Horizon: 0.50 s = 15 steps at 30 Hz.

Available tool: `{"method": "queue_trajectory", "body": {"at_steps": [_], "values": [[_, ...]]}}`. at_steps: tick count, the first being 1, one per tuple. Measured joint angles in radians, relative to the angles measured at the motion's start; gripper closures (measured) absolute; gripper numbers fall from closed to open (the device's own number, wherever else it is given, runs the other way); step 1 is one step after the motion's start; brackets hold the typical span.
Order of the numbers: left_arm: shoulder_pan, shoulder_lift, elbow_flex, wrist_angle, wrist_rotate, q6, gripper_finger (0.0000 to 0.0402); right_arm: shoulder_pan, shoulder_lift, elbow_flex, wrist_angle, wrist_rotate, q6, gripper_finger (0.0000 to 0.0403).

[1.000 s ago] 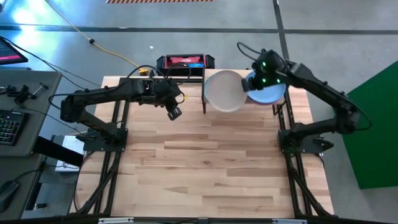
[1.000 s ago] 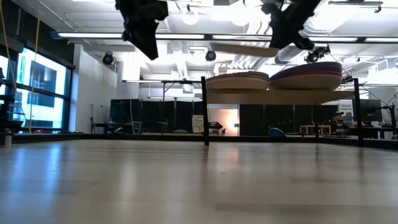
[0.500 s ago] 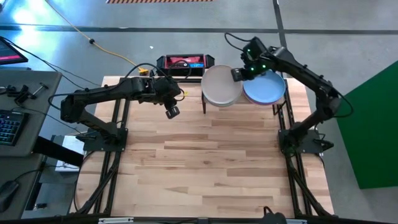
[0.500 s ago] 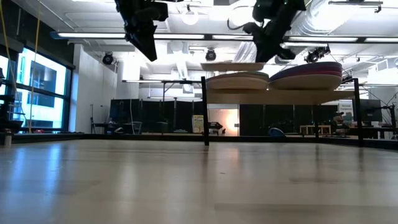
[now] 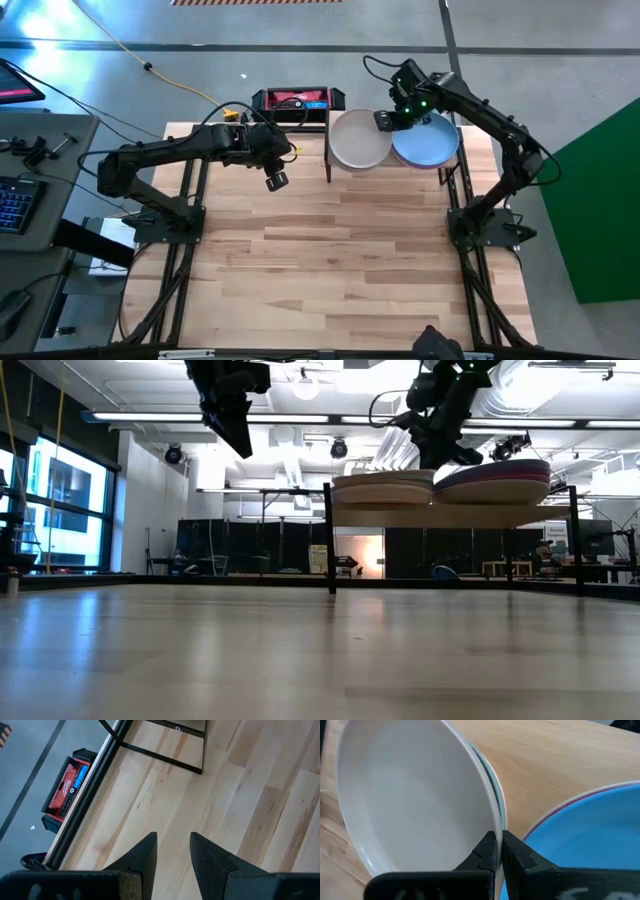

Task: Place and stack plates onto a shelf
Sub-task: Stack the gray plate on top of the light blue plate on the shelf

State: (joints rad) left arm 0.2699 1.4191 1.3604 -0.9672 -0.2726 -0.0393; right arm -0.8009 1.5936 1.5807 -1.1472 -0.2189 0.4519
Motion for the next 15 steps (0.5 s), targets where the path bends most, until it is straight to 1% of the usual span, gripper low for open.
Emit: {"method": "queue_trajectory", "body": {"at_steps": [4,10,15], "values": [[0.000,0.000,0.000,0.000,0.000,0.000,0.0298,0.000,0.009,-0.025,0.010,0.005,0.003,0.0403],[0.000,0.000,0.000,0.000,0.000,-0.001,0.0298,0.001,0.028,-0.025,0.022,0.009,0.001,0.0403],[0.000,0.000,0.000,0.000,0.000,-0.007,0.0298,0.001,0.029,-0.025,0.048,0.041,0.016,0.0403]]}}
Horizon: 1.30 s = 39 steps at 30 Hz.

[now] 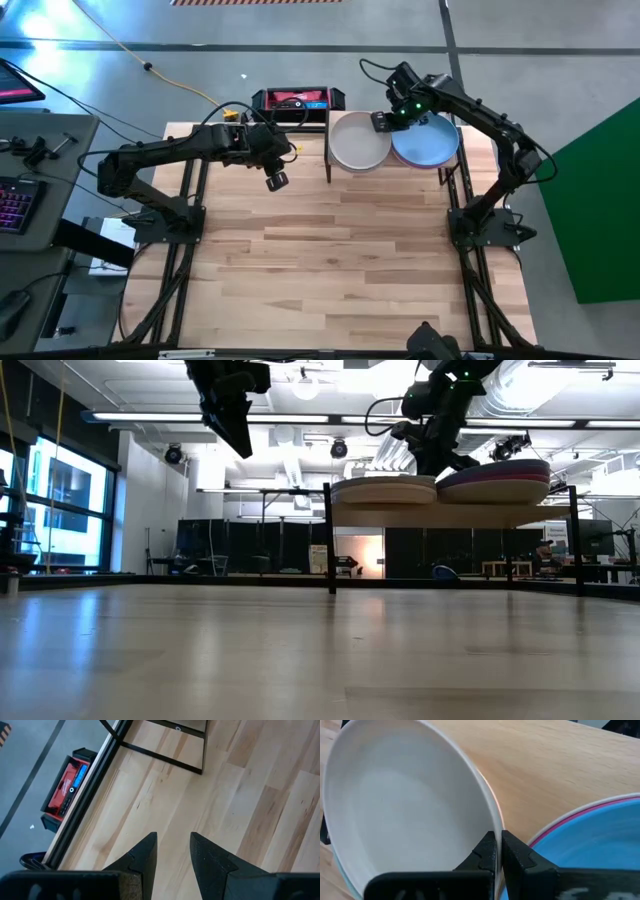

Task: Place and stack plates onto a shelf
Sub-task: Stack the gray plate on top of the light blue plate on the shelf

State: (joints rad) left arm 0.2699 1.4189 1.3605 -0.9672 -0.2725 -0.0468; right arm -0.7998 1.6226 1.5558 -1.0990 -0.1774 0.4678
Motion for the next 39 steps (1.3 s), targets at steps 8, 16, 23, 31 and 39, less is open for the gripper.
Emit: {"method": "queue_trajectory", "body": {"at_steps": [8,16,23,31,39], "values": [[0.000,0.000,0.000,0.000,0.000,-0.001,0.0298,0.002,0.000,0.000,-0.002,0.003,-0.006,0.0402],[0.000,0.000,0.000,0.000,0.000,-0.001,0.0298,0.002,0.000,0.000,-0.002,0.001,-0.033,0.0402],[0.000,0.000,0.000,0.000,0.000,0.000,0.0298,0.002,0.000,0.000,-0.002,-0.016,-0.041,0.0402],[0.024,0.000,0.000,0.001,0.000,0.016,0.0298,0.002,0.000,-0.001,0.000,-0.025,-0.039,0.0402],[0.045,0.000,0.000,0.000,0.000,0.059,0.0298,0.006,0.000,-0.001,0.000,-0.014,-0.026,0.0402]]}}
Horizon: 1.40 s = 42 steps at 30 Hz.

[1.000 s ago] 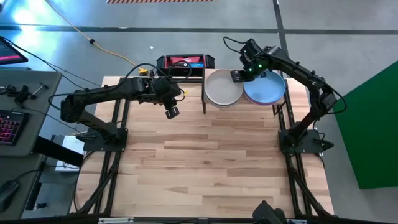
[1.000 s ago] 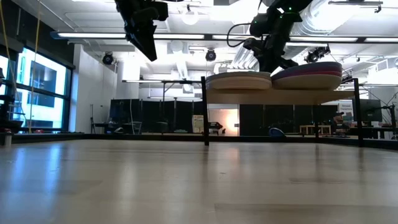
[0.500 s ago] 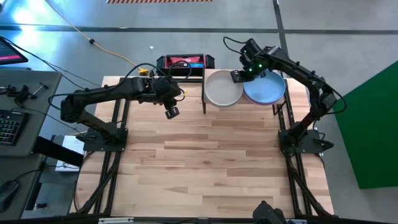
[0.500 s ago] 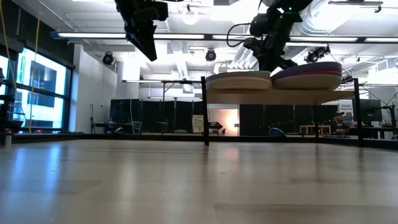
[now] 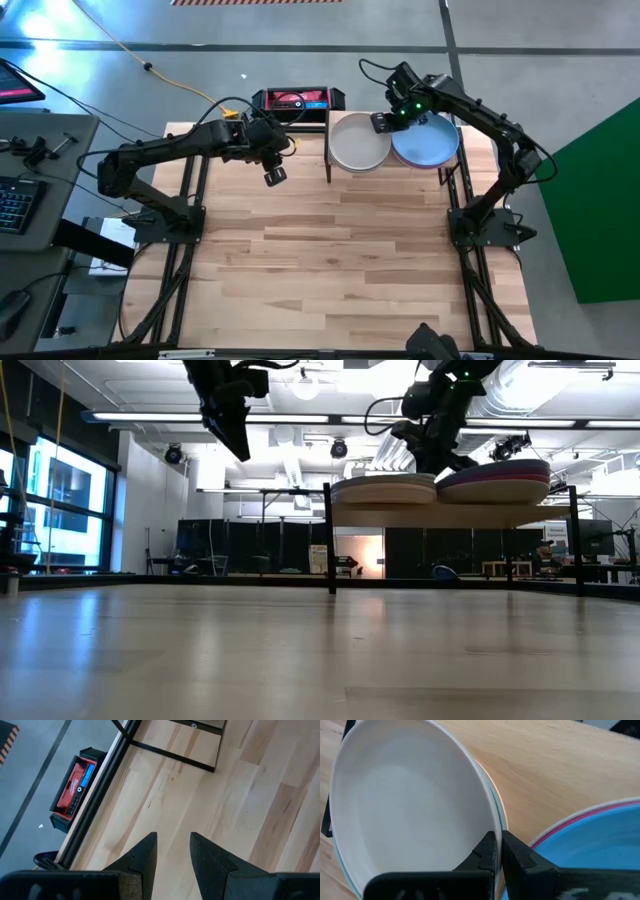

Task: Place and stack plates onto a shelf
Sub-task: Stack the gray plate on top of the light blue plate on the shelf

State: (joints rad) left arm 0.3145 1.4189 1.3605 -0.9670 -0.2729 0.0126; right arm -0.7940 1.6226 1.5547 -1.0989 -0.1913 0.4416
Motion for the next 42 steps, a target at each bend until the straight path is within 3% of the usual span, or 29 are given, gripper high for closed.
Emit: {"method": "queue_trajectory", "body": {"at_steps": [7,22,27,42], "values": [[0.000,0.000,0.000,0.000,0.000,-0.030,0.0298,0.003,0.000,0.000,0.005,0.000,-0.110,0.0402],[0.000,0.000,0.000,0.001,0.000,-0.140,0.0298,0.003,0.000,0.000,0.016,-0.012,-0.110,0.0402],[0.000,0.000,0.000,0.001,0.000,-0.141,0.0298,0.003,0.000,0.000,0.016,0.051,-0.072,0.0402],[0.000,0.000,0.000,0.001,0.000,-0.115,0.0298,0.010,0.000,0.000,-0.006,0.028,-0.046,0.0402]]}}
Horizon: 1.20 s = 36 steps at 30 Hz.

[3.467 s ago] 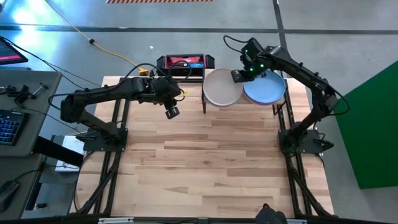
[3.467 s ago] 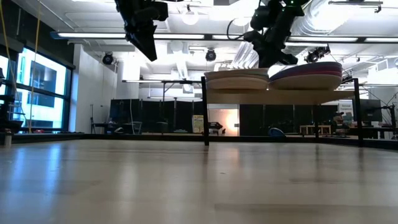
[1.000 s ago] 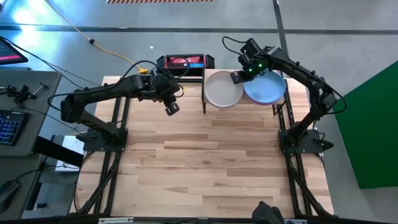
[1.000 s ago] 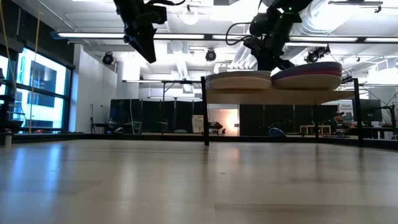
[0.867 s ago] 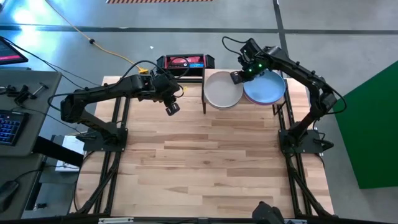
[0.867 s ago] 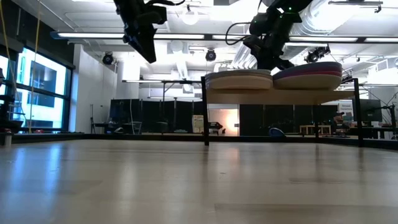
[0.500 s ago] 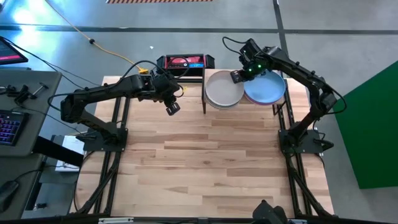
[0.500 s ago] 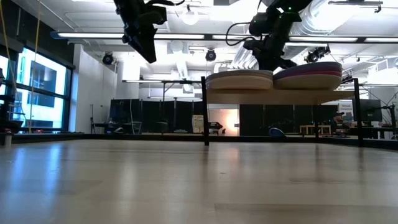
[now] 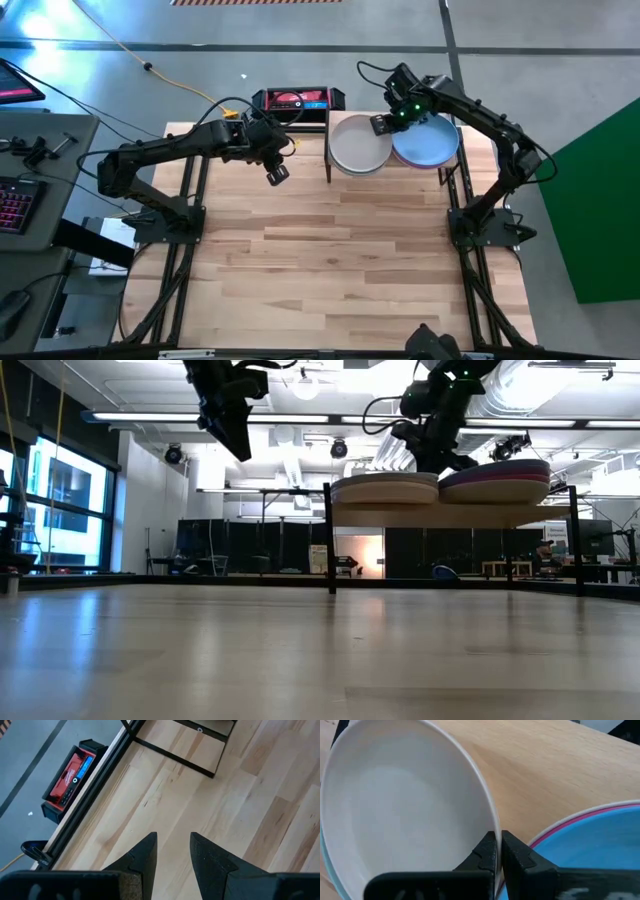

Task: Place and stack plates onto a shelf
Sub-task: Stack the gray plate on top of the light blue plate on the shelf

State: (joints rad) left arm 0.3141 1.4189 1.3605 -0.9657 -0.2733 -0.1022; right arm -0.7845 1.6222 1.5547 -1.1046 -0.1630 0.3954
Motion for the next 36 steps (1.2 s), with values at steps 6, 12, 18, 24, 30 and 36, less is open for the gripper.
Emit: {"method": "queue_trajectory", "body": {"at_steps": [6,12,18,24,30,36], "values": [[0.000,0.000,0.000,0.000,-0.009,0.010,0.0298,0.000,0.000,0.000,-0.014,-0.003,0.023,0.0402],[0.000,0.000,0.000,0.000,-0.026,0.019,0.0298,-0.001,0.000,0.000,-0.016,-0.014,0.026,0.0402],[0.000,0.000,0.000,0.000,-0.029,0.021,0.0298,-0.001,0.000,0.000,-0.017,-0.017,0.026,0.0402],[0.000,0.000,0.000,0.000,-0.029,0.019,0.0298,0.001,0.000,0.000,-0.014,-0.006,0.051,0.0402],[0.000,0.000,0.000,-0.001,-0.028,0.018,0.0298,0.014,0.000,0.000,-0.014,-0.018,0.052,0.0402],[0.000,0.000,0.000,-0.001,-0.027,0.018,0.0298,0.026,0.000,0.000,-0.014,-0.016,0.050,0.0402]]}}
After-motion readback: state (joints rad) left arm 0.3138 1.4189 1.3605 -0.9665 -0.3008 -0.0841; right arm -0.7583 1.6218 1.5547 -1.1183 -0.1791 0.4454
